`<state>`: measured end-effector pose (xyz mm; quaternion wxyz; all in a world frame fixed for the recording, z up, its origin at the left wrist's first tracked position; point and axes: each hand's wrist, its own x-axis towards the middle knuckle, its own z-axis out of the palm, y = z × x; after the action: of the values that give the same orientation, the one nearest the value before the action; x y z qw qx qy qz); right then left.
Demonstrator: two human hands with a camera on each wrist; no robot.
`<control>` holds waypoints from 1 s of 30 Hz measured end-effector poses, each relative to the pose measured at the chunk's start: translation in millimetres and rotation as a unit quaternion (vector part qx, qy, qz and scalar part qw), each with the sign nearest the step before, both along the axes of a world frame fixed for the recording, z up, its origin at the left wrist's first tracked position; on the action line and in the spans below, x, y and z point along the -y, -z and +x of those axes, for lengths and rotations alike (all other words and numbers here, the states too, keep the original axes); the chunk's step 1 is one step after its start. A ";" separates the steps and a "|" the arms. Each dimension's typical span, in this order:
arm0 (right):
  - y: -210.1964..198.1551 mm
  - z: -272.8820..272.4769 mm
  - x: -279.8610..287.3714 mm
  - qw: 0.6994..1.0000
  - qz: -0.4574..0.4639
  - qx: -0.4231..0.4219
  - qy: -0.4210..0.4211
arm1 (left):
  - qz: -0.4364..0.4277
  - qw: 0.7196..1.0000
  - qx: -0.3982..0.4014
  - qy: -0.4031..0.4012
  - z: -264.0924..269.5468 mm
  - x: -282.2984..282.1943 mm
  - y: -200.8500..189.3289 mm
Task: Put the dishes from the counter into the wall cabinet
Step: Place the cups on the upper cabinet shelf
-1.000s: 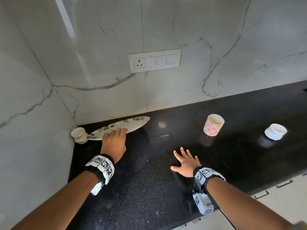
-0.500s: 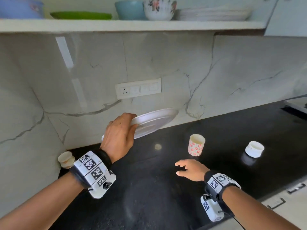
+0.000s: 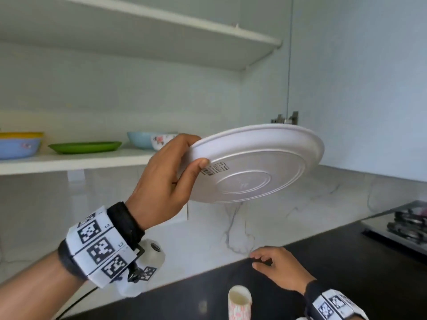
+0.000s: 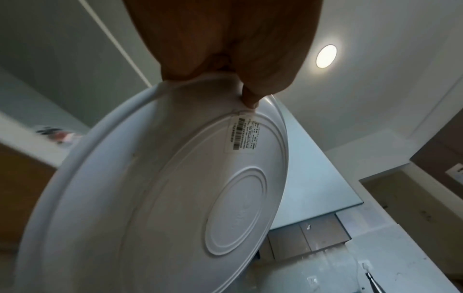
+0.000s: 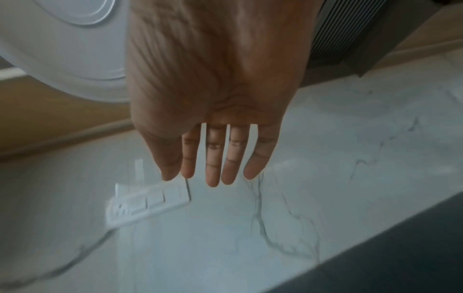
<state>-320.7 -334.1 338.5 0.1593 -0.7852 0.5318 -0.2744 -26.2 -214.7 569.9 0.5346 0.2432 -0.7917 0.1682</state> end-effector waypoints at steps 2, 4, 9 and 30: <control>-33.9 -18.5 8.5 0.998 -0.058 0.027 0.005 | -0.029 0.999 -0.011 0.013 -15.1 -3.3 -26.9; -65.7 -35.0 17.8 0.992 -0.116 0.048 0.005 | -0.059 0.998 -0.014 0.016 -28.2 -4.2 -51.0; -141.9 -54.5 41.3 0.966 -0.249 0.072 -0.004 | -0.125 0.991 -0.029 -0.028 -48.1 5.9 -97.7; -229.3 -42.4 130.2 0.926 -0.374 0.014 0.043 | -0.086 0.981 0.073 -0.157 -71.7 175.8 -89.5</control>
<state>-363.1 -464.3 567.9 -0.1510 -0.7605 0.4210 -0.4706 -97.9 -390.5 659.3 0.4613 0.3042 -0.7632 0.3349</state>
